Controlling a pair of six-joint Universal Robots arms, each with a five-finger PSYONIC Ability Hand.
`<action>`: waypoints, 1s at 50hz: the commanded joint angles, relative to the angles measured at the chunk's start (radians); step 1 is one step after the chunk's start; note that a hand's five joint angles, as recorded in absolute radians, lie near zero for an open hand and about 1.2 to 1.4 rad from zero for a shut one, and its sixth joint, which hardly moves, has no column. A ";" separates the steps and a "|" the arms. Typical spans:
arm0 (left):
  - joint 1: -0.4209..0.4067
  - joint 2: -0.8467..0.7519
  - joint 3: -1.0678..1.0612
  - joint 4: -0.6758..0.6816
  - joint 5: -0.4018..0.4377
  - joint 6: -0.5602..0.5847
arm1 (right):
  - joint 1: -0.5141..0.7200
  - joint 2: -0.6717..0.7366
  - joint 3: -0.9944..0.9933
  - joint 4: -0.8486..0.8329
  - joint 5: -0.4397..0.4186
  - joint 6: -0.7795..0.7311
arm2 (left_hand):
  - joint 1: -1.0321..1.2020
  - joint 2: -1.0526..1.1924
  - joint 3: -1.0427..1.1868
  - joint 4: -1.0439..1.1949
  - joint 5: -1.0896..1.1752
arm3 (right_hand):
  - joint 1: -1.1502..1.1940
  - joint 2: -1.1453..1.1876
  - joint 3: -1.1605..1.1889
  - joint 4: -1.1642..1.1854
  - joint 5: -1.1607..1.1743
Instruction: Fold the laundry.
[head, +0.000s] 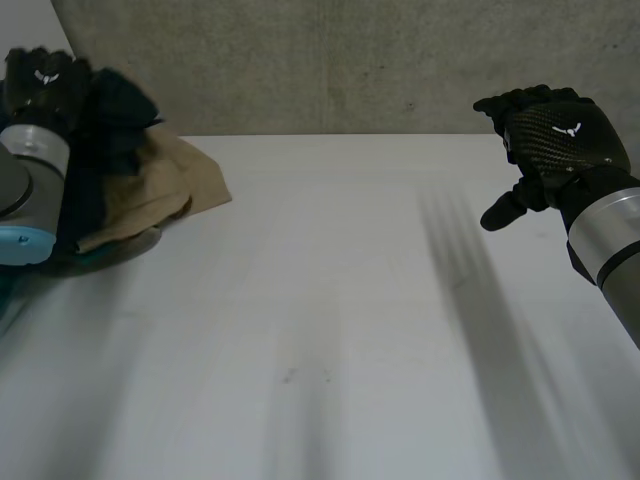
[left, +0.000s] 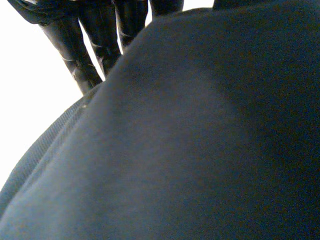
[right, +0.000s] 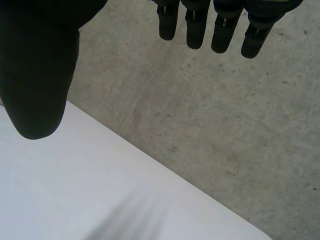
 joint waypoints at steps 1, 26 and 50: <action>-0.201 0.271 -0.190 -0.015 0.028 -0.265 | -0.011 -0.007 -0.015 -0.002 0.000 0.000 | 0.320 0.216 0.216 0.201 0.302 | -0.055 -0.037 -0.039 -0.039 -0.042; -0.645 0.282 -0.380 -0.104 0.190 -0.160 | -0.014 -0.001 -0.059 0.026 -0.003 -0.146 | -0.880 -0.985 -0.985 -1.000 -0.898 | -0.055 -0.037 -0.039 -0.039 -0.042; -0.473 0.304 -0.588 -0.336 -0.130 -0.399 | -0.040 0.214 -0.093 0.407 -0.144 -0.434 | -0.815 -0.920 -0.920 -0.935 -0.834 | 0.017 0.035 0.033 0.033 0.030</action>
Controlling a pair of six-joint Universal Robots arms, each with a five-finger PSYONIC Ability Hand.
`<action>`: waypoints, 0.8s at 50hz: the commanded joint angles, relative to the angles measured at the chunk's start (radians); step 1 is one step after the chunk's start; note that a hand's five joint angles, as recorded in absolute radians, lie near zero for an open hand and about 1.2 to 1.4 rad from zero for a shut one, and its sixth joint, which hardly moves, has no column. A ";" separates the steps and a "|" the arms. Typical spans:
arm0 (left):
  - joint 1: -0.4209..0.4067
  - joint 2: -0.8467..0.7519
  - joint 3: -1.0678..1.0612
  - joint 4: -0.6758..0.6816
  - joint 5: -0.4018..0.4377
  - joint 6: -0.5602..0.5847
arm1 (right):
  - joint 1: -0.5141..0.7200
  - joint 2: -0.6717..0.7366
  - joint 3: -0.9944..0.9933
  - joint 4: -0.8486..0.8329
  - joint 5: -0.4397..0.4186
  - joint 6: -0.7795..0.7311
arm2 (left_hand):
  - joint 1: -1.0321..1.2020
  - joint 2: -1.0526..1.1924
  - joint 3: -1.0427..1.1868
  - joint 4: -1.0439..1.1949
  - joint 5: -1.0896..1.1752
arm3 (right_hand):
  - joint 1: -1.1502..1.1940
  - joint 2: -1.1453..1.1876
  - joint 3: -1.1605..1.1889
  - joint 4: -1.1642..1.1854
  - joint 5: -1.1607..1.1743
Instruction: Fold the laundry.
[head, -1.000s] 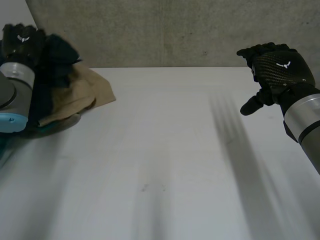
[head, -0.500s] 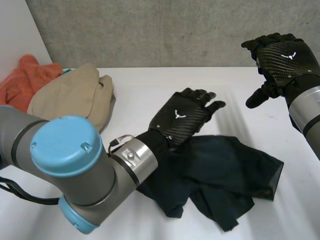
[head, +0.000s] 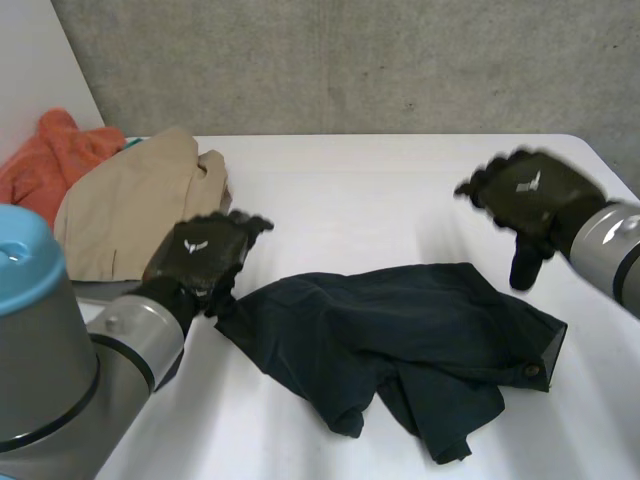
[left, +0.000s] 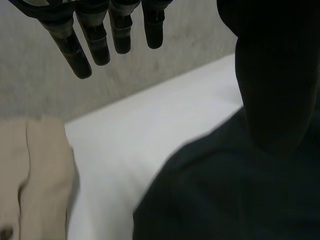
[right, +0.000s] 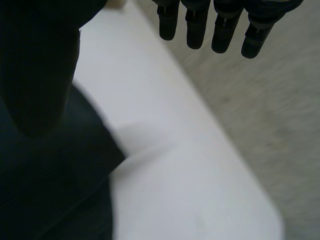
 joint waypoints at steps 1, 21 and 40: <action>0.019 -0.140 -0.022 0.111 0.010 -0.003 | -0.001 0.136 0.077 -0.061 -0.019 0.060 | 0.070 0.060 0.054 0.062 0.050 | 0.017 0.035 0.033 0.033 0.030; 0.011 -0.510 0.318 0.173 -0.009 0.204 | 0.001 0.334 0.007 -0.228 -0.024 0.111 | 1.112 1.102 1.096 1.104 1.091 | 1.167 1.184 1.183 1.183 1.180; 0.010 -0.343 0.576 0.363 -0.006 0.414 | 0.002 0.205 -0.198 -0.485 0.047 0.114 | 1.194 1.184 1.179 1.186 1.174 | 1.167 1.184 1.183 1.183 1.180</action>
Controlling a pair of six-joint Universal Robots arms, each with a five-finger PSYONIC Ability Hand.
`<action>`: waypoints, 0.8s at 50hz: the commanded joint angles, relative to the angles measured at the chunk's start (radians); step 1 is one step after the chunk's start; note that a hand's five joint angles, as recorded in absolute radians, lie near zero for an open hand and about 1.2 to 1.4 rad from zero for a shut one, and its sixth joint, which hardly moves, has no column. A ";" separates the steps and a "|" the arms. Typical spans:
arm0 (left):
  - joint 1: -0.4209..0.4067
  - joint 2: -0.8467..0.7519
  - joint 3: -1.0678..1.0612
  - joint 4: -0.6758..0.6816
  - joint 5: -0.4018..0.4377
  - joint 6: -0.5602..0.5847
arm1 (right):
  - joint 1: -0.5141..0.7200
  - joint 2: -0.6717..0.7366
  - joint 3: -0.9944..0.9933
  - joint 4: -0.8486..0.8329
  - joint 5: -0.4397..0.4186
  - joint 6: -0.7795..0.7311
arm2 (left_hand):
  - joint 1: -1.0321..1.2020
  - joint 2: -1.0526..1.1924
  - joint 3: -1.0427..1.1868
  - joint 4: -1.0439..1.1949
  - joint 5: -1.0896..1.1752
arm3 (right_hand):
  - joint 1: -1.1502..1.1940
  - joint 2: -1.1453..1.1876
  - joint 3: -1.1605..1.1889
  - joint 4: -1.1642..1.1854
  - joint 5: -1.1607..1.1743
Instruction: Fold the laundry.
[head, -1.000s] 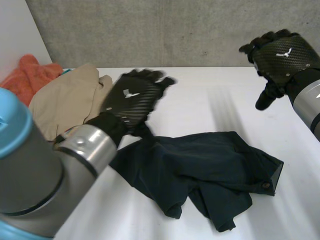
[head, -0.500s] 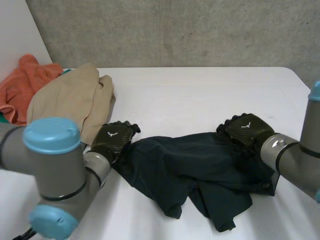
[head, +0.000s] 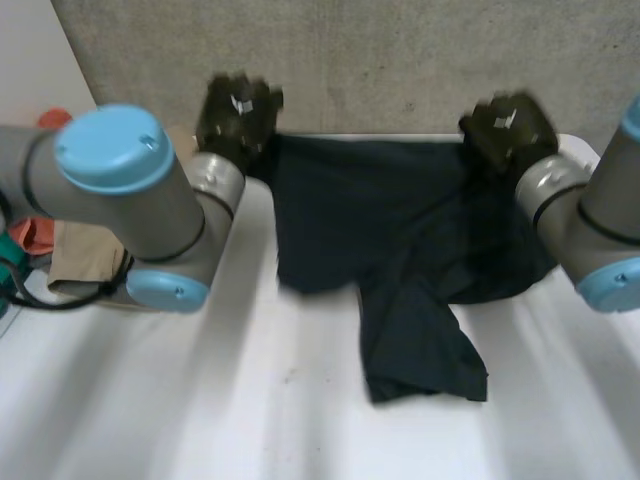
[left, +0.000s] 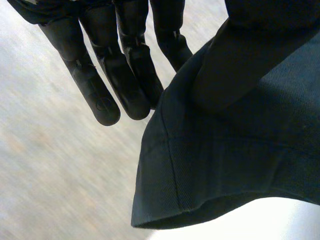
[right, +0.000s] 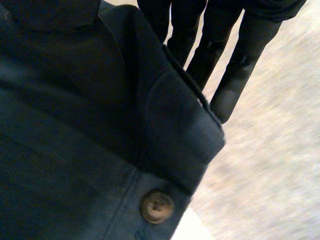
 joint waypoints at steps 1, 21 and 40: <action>-0.015 0.148 -0.111 0.046 0.003 0.005 | -0.003 -0.154 0.036 0.081 0.000 -0.008 | 0.259 0.203 0.207 0.201 0.244 | 0.329 0.243 0.228 0.200 0.258; -0.068 0.495 -0.230 -0.005 0.002 0.008 | -0.003 -0.413 -0.017 0.459 -0.026 -0.036 | 0.259 0.203 0.207 0.201 0.244 | 0.329 0.243 0.228 0.200 0.258; 0.140 -0.244 0.348 -0.004 0.000 0.105 | 0.230 0.070 -0.073 -0.062 0.179 0.124 | 0.259 0.203 0.207 0.201 0.244 | 0.044 -0.041 -0.057 -0.084 -0.026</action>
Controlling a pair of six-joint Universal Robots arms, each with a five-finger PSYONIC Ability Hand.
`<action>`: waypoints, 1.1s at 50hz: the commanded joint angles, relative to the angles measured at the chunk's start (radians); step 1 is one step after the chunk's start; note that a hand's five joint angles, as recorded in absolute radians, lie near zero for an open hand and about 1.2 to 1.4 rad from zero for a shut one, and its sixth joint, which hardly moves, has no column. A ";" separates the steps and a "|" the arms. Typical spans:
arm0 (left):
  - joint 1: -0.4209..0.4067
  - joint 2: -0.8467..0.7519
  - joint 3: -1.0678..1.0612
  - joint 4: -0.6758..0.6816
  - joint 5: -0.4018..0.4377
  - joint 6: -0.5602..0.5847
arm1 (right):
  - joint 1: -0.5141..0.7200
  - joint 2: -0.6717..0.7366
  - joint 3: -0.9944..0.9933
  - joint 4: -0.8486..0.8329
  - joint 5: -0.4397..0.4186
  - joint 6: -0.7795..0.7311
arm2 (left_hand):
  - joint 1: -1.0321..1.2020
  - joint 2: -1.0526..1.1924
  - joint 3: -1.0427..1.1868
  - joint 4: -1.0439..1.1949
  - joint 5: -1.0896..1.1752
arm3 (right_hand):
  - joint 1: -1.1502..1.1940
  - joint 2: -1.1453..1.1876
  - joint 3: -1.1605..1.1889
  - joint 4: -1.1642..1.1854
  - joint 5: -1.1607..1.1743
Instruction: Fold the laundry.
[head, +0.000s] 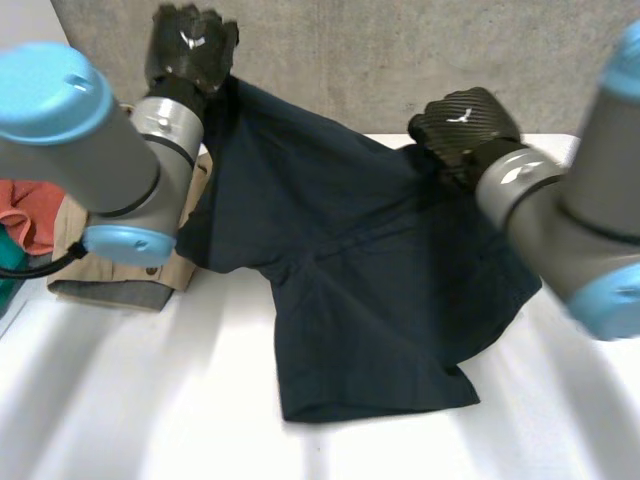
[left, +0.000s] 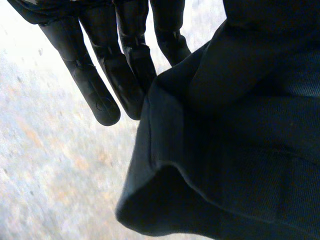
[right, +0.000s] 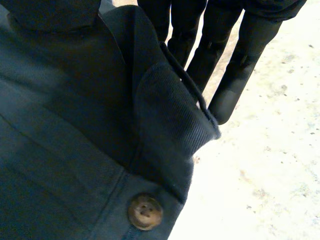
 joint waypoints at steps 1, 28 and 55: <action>0.064 -0.283 0.286 0.002 -0.012 0.088 | 0.057 0.169 -0.002 -0.380 0.081 0.080 | 0.196 0.135 0.139 0.133 0.172 | -0.725 -0.827 -0.849 -0.858 -0.796; -0.387 0.218 -0.563 -0.053 -0.018 -0.089 | -0.267 0.002 0.242 0.091 -0.226 -0.395 | -0.768 -0.829 -0.825 -0.831 -0.791 | -0.786 -0.888 -0.910 -0.919 -0.856; -0.527 -0.190 -0.344 0.010 -0.008 -0.054 | -0.367 0.259 0.314 -0.156 -0.365 -0.357 | -0.281 -0.342 -0.338 -0.344 -0.304 | 0.319 0.217 0.195 0.186 0.249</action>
